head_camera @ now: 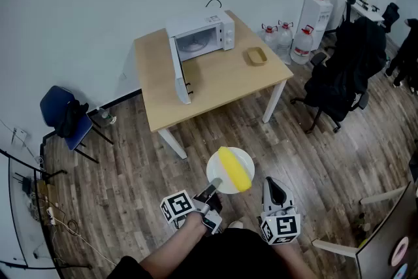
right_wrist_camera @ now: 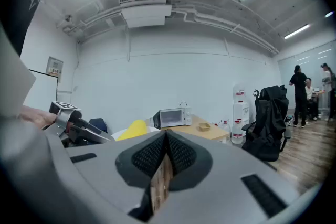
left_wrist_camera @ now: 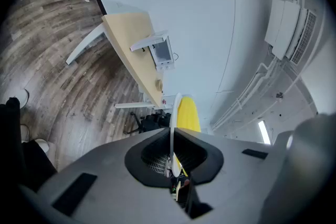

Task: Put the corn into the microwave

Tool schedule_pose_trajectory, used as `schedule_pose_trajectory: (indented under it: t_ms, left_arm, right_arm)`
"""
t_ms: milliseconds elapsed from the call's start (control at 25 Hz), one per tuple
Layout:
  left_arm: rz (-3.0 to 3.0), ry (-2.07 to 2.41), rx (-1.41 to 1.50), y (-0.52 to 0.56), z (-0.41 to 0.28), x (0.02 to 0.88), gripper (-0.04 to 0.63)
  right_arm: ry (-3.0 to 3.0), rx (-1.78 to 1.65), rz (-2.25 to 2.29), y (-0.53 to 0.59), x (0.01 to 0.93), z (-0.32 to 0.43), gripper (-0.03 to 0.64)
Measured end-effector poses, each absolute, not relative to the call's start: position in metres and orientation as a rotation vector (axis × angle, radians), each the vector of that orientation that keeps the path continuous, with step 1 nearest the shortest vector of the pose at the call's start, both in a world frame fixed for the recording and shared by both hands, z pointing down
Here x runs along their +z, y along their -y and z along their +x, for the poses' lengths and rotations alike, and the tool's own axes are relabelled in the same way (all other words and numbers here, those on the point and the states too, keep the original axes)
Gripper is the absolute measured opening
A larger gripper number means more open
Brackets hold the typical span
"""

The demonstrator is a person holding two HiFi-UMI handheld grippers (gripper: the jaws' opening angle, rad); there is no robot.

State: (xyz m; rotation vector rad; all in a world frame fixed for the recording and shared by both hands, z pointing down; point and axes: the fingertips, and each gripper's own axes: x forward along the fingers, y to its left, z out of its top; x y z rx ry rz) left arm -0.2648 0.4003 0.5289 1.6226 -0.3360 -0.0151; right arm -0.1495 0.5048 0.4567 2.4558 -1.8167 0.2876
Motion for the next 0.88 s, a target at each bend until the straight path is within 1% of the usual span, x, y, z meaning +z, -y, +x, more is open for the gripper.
schedule_pose_trajectory:
  t_ms: [480, 880]
  left_arm:
    - [1.645, 0.357, -0.039, -0.411, -0.253, 0.523, 0.018]
    - [1.650, 0.351, -0.042, -0.410, -0.229, 0.521, 0.018]
  right_arm:
    - [1.860, 0.208, 2.462, -0.521, 0.444, -0.137, 0.060]
    - [1.836, 0.231, 2.453, -0.534, 0.453, -0.117, 0.060]
